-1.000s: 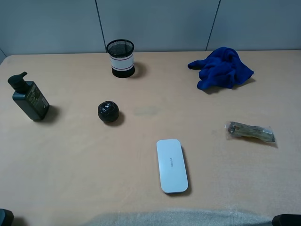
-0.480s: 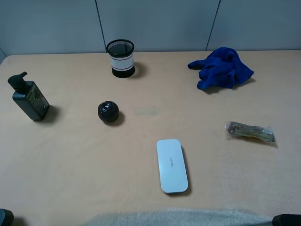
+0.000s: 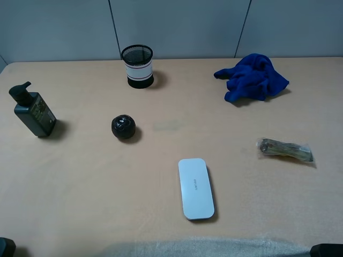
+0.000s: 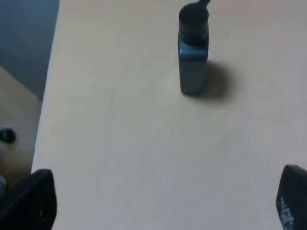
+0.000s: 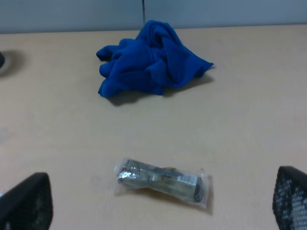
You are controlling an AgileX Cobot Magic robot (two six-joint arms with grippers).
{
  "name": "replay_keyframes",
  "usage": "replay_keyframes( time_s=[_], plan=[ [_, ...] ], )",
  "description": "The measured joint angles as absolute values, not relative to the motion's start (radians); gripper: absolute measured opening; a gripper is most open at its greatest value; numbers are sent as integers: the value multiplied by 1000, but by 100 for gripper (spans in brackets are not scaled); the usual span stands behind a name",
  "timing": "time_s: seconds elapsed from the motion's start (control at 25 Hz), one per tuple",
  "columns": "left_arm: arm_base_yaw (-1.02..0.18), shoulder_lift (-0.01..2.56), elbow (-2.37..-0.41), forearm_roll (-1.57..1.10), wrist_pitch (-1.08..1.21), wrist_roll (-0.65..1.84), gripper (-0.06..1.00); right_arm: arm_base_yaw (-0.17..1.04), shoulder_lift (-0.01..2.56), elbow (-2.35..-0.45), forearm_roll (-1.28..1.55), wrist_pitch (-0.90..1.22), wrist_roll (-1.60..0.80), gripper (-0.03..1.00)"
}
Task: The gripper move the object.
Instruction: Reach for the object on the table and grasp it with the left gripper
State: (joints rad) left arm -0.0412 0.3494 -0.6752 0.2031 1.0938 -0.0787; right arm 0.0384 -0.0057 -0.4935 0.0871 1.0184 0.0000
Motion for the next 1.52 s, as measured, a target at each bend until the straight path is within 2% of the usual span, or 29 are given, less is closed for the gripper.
replay_keyframes(
  time_s=[0.4,0.88,1.52],
  plan=[
    [-41,654,-789,204,1093,-125,92,38,-6,-493,87,1020,0,69],
    [-41,902,-875,244,1081,-146,92,38,-6,-493,87,1020,0,69],
    [-28,1172,-875,275,878,-157,92,38,-6,-493,87,1018,0,69]
  ],
)
